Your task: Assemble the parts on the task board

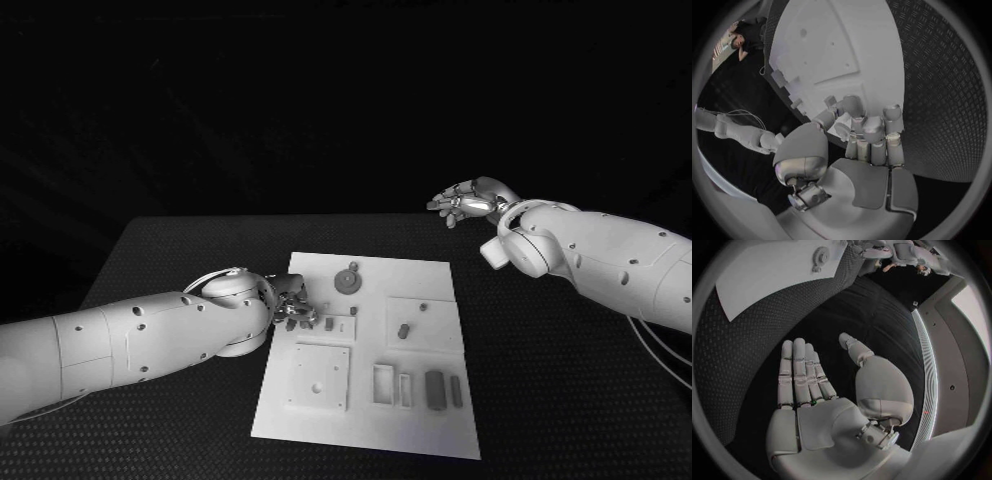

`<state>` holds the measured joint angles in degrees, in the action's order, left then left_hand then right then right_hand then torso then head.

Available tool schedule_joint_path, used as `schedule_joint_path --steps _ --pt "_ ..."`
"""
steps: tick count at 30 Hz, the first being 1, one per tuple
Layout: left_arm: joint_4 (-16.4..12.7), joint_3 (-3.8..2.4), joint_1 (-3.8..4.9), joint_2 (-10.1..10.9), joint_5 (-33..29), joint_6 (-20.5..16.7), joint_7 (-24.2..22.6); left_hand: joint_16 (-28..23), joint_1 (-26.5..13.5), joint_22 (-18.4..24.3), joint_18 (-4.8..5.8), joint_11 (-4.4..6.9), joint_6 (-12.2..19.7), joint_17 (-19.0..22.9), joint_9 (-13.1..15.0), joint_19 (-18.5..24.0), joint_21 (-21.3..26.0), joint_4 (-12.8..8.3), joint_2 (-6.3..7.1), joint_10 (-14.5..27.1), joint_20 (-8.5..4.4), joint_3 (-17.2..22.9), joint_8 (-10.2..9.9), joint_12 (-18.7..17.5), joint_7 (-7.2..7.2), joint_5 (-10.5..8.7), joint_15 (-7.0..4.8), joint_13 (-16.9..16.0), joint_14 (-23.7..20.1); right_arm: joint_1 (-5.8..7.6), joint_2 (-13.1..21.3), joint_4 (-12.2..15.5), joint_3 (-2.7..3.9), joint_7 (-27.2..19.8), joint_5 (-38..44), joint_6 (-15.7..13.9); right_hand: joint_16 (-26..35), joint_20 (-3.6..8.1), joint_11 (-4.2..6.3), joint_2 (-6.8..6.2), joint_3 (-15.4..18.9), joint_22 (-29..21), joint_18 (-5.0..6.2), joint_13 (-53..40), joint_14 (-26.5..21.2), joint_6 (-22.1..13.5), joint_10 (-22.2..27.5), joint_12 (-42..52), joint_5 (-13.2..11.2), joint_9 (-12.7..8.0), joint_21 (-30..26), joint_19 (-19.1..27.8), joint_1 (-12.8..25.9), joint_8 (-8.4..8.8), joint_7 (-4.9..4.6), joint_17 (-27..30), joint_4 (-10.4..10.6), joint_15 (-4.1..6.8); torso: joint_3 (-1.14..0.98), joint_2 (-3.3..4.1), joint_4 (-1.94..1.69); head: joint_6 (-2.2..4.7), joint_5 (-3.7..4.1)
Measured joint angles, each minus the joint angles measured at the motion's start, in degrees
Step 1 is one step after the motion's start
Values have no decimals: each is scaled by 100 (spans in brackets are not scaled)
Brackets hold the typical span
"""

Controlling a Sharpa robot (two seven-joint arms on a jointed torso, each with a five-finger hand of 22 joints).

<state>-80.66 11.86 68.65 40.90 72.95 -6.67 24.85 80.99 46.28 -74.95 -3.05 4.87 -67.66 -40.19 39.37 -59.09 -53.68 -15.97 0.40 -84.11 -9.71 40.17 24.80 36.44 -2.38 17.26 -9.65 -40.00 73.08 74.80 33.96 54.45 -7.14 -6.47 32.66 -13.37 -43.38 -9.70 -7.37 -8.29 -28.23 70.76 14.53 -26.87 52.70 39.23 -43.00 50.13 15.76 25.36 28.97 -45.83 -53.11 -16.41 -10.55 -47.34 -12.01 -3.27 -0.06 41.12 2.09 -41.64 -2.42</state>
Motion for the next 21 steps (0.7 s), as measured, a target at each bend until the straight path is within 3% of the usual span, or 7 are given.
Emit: schedule_joint_path --steps 14,16,18,21 --pt "-11 -17 -4 -8 33 19 42 50 0 1 0 4 9 -6 25 0 -2 0 0 -4 0 -15 35 43 9 56 0 -11 0 0 -6 -3 0 0 0 2 0 0 0 0 0 5 0 5 0 1 0 0 0 1 -15 0 0 0 1 5 0 0 6 1 -2 -1 -11" --pt "-10 -18 -4 -12 34 21 47 91 -1 1 1 20 0 -22 39 -10 -22 0 -1 -20 11 -16 88 108 0 171 0 -28 0 0 -10 -3 0 0 0 3 0 0 0 0 0 5 0 5 0 1 0 0 0 1 -15 0 0 0 1 5 0 0 6 1 -1 0 -16" --pt "-7 -18 -4 -14 34 25 50 157 -45 1 1 20 -20 -36 85 -19 -22 0 -44 -20 20 -31 189 178 -21 421 0 -18 0 0 -14 -3 0 0 0 3 0 0 0 0 0 5 0 5 0 1 0 0 0 1 -15 0 0 0 1 5 0 0 5 2 1 1 -19" --pt "-4 -18 -6 -16 30 36 52 178 -84 1 4 20 -24 -36 134 -40 -44 2 -83 -20 -1 -45 289 224 -24 520 0 29 0 0 -11 -3 0 0 0 4 0 0 0 0 0 5 0 9 0 1 0 0 0 1 -15 0 0 0 1 5 0 0 3 2 4 1 -23"
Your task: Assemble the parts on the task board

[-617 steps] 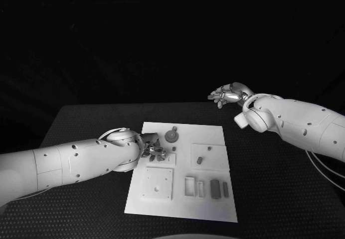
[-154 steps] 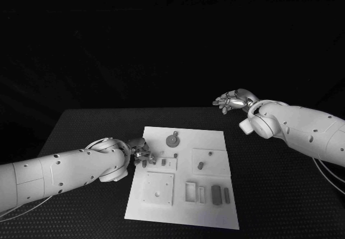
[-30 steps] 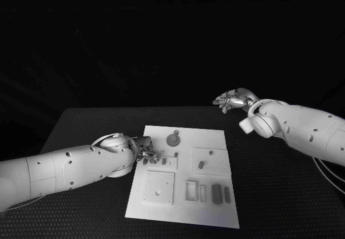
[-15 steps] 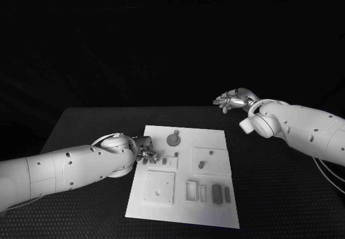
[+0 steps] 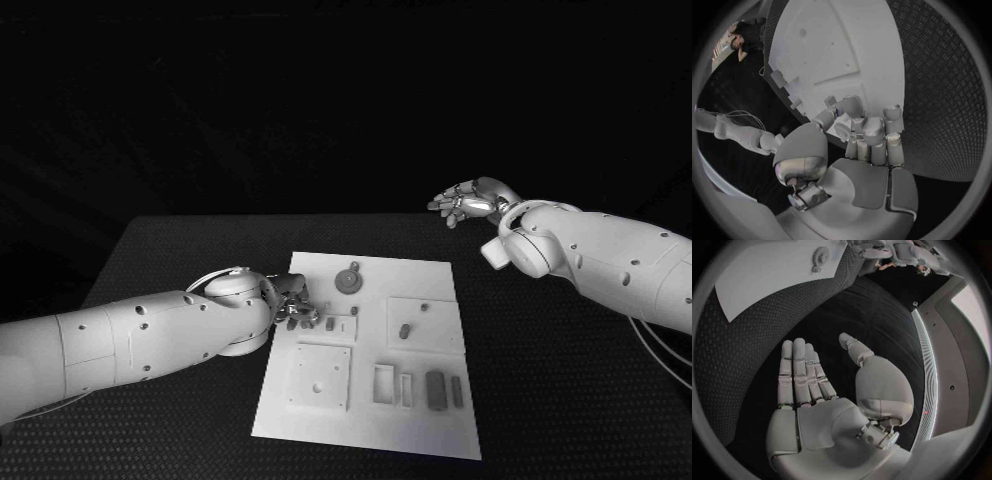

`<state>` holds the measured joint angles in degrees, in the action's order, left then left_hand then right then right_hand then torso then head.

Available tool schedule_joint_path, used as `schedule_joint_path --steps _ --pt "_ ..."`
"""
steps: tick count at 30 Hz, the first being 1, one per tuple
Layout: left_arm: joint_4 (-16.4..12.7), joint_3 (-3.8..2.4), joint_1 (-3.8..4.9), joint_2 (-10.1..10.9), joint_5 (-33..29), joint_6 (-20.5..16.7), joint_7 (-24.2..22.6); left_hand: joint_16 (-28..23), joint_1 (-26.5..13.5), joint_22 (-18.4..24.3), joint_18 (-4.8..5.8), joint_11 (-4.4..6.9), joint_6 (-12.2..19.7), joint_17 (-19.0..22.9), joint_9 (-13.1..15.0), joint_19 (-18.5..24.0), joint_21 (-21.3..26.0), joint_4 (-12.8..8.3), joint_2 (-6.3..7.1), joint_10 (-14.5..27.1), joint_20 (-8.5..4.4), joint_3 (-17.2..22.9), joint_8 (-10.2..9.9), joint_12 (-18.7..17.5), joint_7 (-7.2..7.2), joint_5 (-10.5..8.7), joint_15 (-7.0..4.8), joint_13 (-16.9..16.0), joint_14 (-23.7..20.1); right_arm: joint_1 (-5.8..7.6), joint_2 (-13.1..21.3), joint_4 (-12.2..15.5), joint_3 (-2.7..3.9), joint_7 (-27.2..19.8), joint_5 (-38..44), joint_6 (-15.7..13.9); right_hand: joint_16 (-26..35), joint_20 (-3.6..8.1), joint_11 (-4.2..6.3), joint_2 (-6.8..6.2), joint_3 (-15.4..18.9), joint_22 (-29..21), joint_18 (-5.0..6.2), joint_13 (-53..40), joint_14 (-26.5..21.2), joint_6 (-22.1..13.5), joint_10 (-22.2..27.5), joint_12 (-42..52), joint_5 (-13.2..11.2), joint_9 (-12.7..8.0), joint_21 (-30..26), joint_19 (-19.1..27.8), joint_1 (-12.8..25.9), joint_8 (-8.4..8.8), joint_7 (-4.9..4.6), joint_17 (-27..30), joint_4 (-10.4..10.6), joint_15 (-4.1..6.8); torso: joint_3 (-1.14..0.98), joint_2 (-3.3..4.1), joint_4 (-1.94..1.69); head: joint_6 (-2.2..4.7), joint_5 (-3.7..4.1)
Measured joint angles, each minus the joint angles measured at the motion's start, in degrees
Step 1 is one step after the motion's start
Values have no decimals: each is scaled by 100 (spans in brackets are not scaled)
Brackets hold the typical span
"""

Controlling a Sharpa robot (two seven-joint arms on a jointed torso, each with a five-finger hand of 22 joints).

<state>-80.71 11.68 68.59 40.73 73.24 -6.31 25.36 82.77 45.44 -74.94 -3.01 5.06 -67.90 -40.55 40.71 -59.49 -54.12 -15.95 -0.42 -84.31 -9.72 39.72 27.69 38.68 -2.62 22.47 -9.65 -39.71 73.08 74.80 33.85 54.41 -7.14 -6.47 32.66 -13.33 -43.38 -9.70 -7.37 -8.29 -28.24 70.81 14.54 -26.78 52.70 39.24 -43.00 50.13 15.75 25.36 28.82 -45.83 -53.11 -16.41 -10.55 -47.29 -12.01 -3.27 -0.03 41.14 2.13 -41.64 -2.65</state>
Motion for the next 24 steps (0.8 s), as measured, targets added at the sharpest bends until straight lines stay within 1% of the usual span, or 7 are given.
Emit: schedule_joint_path --steps 6,9,15,18,21,23,24 --pt "0 2 0 -8 -6 50 3 92 -74 1 1 0 0 -7 79 0 -24 11 -64 0 0 -5 142 127 -1 14 0 82 0 0 3 -1 0 0 0 0 0 0 0 0 0 5 0 0 0 0 0 0 0 0 0 0 0 0 0 0 0 0 -3 0 0 -5 -1" --pt "1 14 -16 -17 -6 102 13 132 -173 1 7 0 -1 -7 95 -20 -44 74 -109 0 -20 9 220 165 0 16 1 121 1 0 3 0 0 0 0 1 0 0 0 0 0 5 0 0 0 0 0 0 0 -4 0 0 0 0 0 0 0 0 -3 1 0 -7 -3" --pt "4 7 -8 -30 17 163 32 159 -176 1 9 0 -1 -6 94 -21 -44 82 -90 0 -20 15 226 195 0 7 2 174 2 0 6 0 0 0 0 2 0 0 0 0 0 10 0 5 0 0 0 0 0 -5 0 0 0 0 0 0 0 0 -7 0 1 -7 -3" --pt "11 5 -7 -38 33 179 36 194 -204 1 9 0 0 -6 93 -21 -44 98 -62 0 -20 3 251 245 0 -102 2 226 2 0 6 0 0 0 0 3 0 0 0 0 0 10 0 5 0 0 0 0 9 -5 0 0 0 0 0 0 0 0 -7 0 1 -5 -4" --pt "19 4 -5 -41 44 188 36 199 -204 2 9 1 0 6 93 -20 -67 147 -62 -1 -20 8 278 299 0 -323 2 303 3 0 6 1 0 0 0 3 0 0 0 0 0 10 0 11 0 1 0 0 23 -5 0 0 0 0 0 0 0 0 -7 0 1 3 0" --pt "22 4 -4 -41 46 192 36 199 -227 2 9 1 0 21 93 -20 -67 182 -38 -1 -20 2 278 332 1 -391 2 344 3 0 7 2 0 0 0 3 0 0 0 0 0 10 0 11 0 0 0 0 23 -5 0 0 0 0 0 0 0 0 -7 0 1 5 2" --pt "22 4 -4 -39 47 193 36 199 -243 2 8 1 -1 35 90 -20 -67 223 -23 -1 -20 2 310 347 1 -461 3 380 3 0 8 3 0 0 0 3 0 0 0 0 0 10 0 12 0 1 0 0 22 -5 0 0 0 0 0 0 0 0 -6 0 1 5 3"
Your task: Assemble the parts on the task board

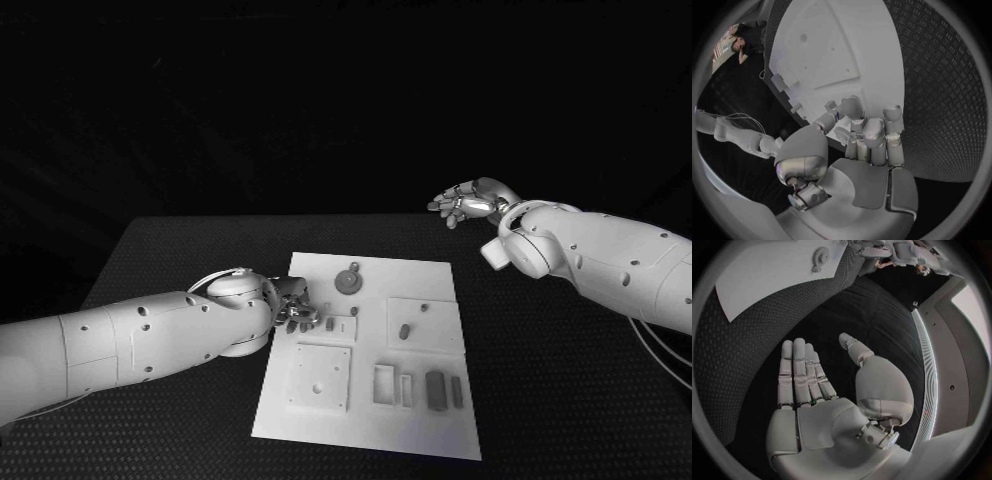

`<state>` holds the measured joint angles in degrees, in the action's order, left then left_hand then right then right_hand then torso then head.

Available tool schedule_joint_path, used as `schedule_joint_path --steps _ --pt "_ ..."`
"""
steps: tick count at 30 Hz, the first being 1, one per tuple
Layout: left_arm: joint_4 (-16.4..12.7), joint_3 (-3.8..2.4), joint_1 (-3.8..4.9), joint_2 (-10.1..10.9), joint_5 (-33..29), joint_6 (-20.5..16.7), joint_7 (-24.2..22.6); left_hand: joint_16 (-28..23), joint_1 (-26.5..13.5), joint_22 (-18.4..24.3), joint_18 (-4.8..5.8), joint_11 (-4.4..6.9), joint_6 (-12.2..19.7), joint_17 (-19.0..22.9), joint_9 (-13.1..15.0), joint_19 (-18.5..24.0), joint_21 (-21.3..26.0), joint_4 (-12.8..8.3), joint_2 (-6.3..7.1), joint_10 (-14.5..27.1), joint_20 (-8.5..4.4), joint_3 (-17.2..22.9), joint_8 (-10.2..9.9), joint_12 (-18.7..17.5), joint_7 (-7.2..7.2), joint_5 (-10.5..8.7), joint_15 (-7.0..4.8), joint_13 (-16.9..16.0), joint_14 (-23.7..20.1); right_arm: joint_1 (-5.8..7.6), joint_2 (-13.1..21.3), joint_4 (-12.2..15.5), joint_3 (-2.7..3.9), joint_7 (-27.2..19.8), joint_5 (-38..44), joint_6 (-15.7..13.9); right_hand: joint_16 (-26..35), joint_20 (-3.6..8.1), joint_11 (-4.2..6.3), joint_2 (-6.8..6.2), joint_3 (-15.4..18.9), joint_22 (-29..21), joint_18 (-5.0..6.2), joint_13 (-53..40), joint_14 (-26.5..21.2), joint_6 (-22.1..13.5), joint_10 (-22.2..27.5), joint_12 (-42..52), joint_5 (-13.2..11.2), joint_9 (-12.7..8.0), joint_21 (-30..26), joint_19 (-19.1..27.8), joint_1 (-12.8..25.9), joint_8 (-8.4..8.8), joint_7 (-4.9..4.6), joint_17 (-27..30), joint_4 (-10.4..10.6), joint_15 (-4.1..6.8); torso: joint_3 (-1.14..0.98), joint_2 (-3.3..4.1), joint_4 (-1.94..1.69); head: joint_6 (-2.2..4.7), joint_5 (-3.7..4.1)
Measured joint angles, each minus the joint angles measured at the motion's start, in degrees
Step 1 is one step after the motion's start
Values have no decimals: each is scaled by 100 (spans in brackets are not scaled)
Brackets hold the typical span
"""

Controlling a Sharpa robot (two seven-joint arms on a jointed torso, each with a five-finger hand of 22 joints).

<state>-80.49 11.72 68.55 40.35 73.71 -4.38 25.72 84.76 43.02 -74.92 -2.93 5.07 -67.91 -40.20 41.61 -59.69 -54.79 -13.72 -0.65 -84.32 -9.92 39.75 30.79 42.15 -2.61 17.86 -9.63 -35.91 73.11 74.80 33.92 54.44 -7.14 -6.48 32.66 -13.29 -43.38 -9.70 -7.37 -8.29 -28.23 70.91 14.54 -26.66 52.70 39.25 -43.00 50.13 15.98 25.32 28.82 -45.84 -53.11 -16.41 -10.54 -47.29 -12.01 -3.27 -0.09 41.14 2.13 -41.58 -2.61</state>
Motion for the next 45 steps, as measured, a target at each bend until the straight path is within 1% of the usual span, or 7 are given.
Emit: schedule_joint_path --steps 6,11,22,29,38,41,45 --pt "24 4 -10 12 2 2 -4 0 -150 0 -14 -8 -66 76 -58 0 0 269 226 20 0 -54 34 107 136 -793 -115 217 115 0 2 -3 0 -1 0 0 0 0 0 0 0 6 0 0 0 0 0 0 0 0 0 0 0 0 0 0 0 0 2 0 -1 2 4" --pt "62 5 -33 22 4 5 -3 0 -413 1 -14 56 -323 125 -100 0 0 503 489 201 0 -115 39 184 427 -1432 -196 380 153 0 3 -4 0 -1 0 0 0 0 0 0 0 5 0 7 0 0 0 0 0 1 0 0 0 0 0 0 0 0 6 0 -1 4 13" --pt "107 -92 -42 20 3 -2 0 0 -605 1 -14 56 -302 142 -100 0 0 636 680 201 0 -172 66 218 406 -1481 -197 453 154 -7 2 -6 0 -1 -1 1 0 0 0 0 0 11 0 7 0 0 0 0 0 -4 -21 0 0 0 0 0 0 0 9 -1 -1 10 20" --pt "156 -303 -44 40 -85 -14 0 0 -731 1 -15 56 -242 169 -115 54 27 740 806 201 10 -145 66 217 387 -1481 -194 517 107 -17 10 -6 0 -1 -1 1 0 0 0 0 0 11 0 12 0 0 0 0 0 -4 -21 0 0 0 0 0 0 0 11 -2 -2 9 23" --pt "170 -457 -39 112 -476 -80 -20 -421 -702 -3 -14 -45 206 371 -230 261 180 915 1135 542 90 10 -197 -106 212 -1481 -108 792 -162 -20 10 -6 0 -1 -1 2 0 0 0 0 0 16 0 12 0 0 0 23 0 -4 -21 0 0 0 0 5 0 0 6 -4 -3 22 25" --pt "169 -467 -32 135 -782 -165 -126 -796 -585 -3 41 -171 726 544 -329 566 380 749 1157 971 168 52 -482 -376 11 -1481 26 942 -480 -21 13 -6 0 -1 -1 3 0 0 0 0 0 16 0 17 0 0 0 23 0 -8 -21 0 0 0 0 5 0 0 6 -4 -3 30 28" --pt "157 -468 -29 139 -1185 -463 -577 -1558 348 91 251 -535 1402 891 -430 1305 883 80 1064 1725 383 244 -781 -878 -343 -1481 388 1201 -1228 -23 23 -12 0 0 -1 4 0 0 0 0 0 16 0 17 0 0 0 23 0 -9 -21 0 0 0 0 5 0 0 6 -3 -3 51 38"
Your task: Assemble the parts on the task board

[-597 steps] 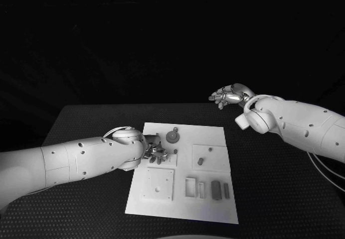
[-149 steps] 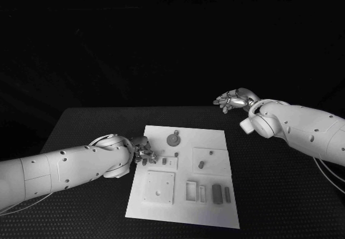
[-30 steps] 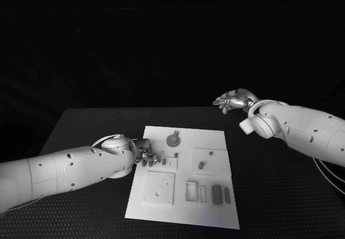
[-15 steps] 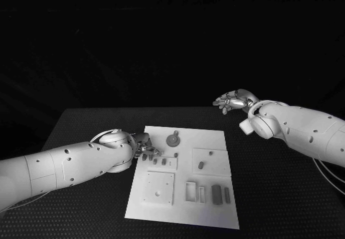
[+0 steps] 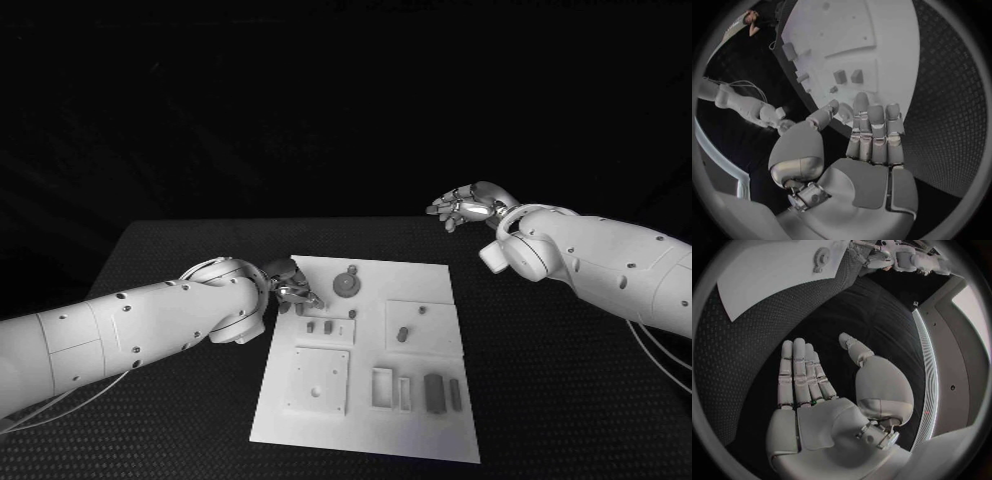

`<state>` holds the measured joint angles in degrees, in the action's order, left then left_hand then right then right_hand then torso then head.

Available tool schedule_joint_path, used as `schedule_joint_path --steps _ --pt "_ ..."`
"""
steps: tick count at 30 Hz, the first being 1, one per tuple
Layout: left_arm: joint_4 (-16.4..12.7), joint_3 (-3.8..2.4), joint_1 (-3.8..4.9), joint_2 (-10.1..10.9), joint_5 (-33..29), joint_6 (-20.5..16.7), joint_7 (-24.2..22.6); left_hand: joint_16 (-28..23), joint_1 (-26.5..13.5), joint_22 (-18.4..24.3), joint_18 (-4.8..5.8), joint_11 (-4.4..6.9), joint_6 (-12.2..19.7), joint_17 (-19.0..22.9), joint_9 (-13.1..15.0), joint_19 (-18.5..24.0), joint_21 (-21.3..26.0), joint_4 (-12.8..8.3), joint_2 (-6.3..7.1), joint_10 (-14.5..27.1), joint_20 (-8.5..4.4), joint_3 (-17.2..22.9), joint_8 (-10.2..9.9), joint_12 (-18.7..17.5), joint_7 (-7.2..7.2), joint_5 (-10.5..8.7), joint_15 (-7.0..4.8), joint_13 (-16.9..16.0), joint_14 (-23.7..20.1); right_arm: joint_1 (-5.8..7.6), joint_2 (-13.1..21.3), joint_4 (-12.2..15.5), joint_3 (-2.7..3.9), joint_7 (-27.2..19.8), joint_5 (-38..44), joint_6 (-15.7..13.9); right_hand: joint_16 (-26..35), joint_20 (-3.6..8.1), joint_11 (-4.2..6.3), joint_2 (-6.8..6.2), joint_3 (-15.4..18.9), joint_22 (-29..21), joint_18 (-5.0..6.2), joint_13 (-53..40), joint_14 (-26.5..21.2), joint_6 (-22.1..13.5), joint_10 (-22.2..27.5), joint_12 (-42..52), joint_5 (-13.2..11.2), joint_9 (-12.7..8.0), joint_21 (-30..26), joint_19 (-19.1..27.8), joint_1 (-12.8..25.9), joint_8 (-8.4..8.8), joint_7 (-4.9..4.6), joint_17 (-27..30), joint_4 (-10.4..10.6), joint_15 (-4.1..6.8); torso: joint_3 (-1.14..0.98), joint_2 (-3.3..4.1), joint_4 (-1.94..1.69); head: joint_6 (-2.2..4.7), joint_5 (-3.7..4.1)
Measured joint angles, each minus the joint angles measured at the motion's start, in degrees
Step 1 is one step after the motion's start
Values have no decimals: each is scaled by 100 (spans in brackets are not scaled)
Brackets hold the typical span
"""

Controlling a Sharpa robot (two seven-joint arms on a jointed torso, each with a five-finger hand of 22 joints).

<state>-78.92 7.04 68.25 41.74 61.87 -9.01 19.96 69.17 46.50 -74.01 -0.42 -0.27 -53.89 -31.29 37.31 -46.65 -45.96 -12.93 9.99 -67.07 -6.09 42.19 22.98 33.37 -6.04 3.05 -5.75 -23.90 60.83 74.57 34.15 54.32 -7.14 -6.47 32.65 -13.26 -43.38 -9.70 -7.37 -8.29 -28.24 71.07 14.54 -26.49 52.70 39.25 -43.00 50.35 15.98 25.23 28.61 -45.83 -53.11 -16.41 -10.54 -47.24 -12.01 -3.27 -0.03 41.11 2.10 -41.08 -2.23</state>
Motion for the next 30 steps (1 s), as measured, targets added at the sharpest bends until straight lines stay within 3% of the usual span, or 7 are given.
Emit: schedule_joint_path --steps 2,6,12,19,23,30 --pt "-6 1 0 -18 -80 -194 -343 -397 535 59 0 -153 184 187 -50 299 235 -149 39 182 99 50 -77 -213 -131 0 193 125 -282 -1 5 -2 0 0 0 0 0 0 0 0 0 4 0 0 0 0 0 0 0 0 0 0 0 0 0 0 0 0 -1 0 0 5 5" --pt "-2 2 2 -99 -8 -545 -1015 -908 1471 105 -1 -333 428 415 -165 520 471 -297 96 362 189 107 -218 -641 -125 23 415 367 -473 -2 7 -9 0 1 0 1 0 0 0 0 0 5 0 0 0 0 0 0 0 0 0 0 0 0 0 0 0 0 -1 2 -1 22 18" --pt "124 20 3 -325 490 -830 -1717 -1128 1995 81 -1 -436 487 453 -346 520 568 -296 171 359 189 -67 -403 -1332 -71 23 497 707 -391 -3 4 -16 -1 1 0 4 0 0 0 0 0 5 0 5 0 0 0 0 0 1 0 0 0 0 0 0 0 0 -1 3 2 44 27" --pt "384 82 4 -682 1365 -887 -2085 -1161 1946 24 0 -546 631 365 -530 402 604 -238 238 535 184 -364 -571 -1943 -11 23 543 954 -252 -15 -8 -22 -1 2 0 9 0 0 0 0 0 10 0 5 0 0 0 0 0 1 0 0 0 0 0 0 0 0 2 9 14 58 41" --pt "478 138 1 -816 1939 -801 -2150 -1009 1902 -31 -13 -513 714 267 -627 18 479 -195 282 562 106 -596 -639 -2170 13 23 482 1044 76 -21 -21 -29 -1 2 0 11 0 0 0 0 0 10 0 10 0 0 0 0 0 1 0 0 0 0 0 0 0 0 3 10 18 63 48" --pt "582 135 4 -936 2530 -423 -2156 -428 2024 -95 -227 -299 454 -63 -660 -689 57 -188 161 -2 -110 -698 -528 -2189 -39 23 267 986 677 -21 -37 -39 -1 2 0 14 0 0 0 0 0 15 0 10 0 0 0 0 0 1 -22 0 0 0 0 0 0 0 2 14 22 55 75"
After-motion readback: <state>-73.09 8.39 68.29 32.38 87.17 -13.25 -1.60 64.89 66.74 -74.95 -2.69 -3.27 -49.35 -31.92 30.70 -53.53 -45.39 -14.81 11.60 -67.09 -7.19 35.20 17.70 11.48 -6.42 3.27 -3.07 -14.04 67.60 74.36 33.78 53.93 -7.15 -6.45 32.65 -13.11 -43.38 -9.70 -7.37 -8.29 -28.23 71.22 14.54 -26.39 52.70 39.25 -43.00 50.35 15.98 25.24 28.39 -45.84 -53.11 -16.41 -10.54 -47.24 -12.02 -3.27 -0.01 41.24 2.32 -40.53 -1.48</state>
